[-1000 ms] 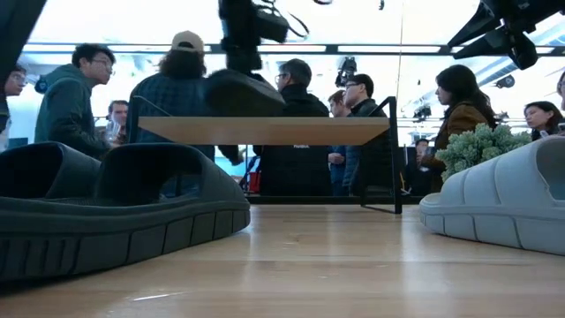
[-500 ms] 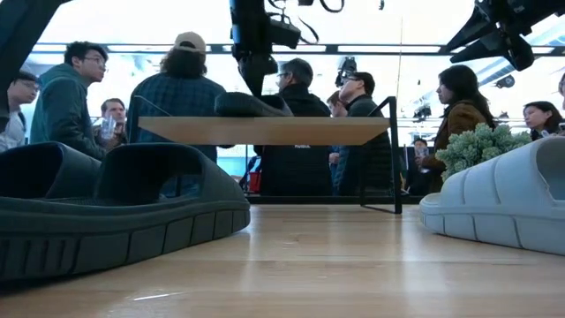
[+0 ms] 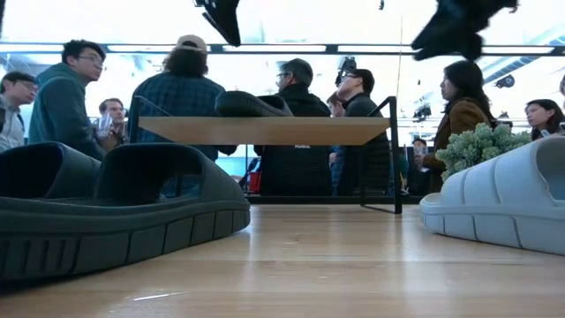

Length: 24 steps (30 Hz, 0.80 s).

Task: Pick and place slides into the shelf
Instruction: Put the black slide on the shelf

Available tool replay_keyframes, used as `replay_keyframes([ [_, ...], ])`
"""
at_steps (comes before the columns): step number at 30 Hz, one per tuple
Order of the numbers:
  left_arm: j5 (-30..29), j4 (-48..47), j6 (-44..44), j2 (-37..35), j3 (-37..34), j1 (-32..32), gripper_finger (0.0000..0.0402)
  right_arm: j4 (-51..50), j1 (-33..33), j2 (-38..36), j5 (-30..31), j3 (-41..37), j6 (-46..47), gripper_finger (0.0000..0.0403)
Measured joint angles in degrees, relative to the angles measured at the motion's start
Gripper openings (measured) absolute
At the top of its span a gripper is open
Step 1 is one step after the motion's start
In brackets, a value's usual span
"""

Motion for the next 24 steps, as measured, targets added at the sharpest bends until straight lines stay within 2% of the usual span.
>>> replay_keyframes([
  [4,5.5,7.4,-6.1,-9.0,-9.5,2.6,0.0163,0.4,0.0,10.4,7.4,8.5,-7.8,0.0119],
  [8,7.9,16.8,-9.7,-16.9,-22.6,4.1,0.0162,0.3,0.0,18.9,12.4,16.3,-11.8,0.0119],
  [12,12.1,29.5,-9.0,-25.2,-35.6,3.9,0.0162,0.3,1.5,27.4,15.6,22.3,-13.6,0.0119],
  [15,14.9,37.4,-7.3,-30.8,-44.6,3.8,0.0162,-0.7,3.8,34.7,21.6,26.7,-14.5,0.0119],
  [18,15.9,41.3,-7.1,-36.4,-51.1,3.7,0.0162,-2.4,5.3,41.3,27.9,31.8,-11.9,0.0119],
  [24,15.6,45.0,-3.9,-44.6,-60.0,4.0,0.0162,-2.9,5.2,53.0,28.9,43.8,-9.4,0.0119],
])
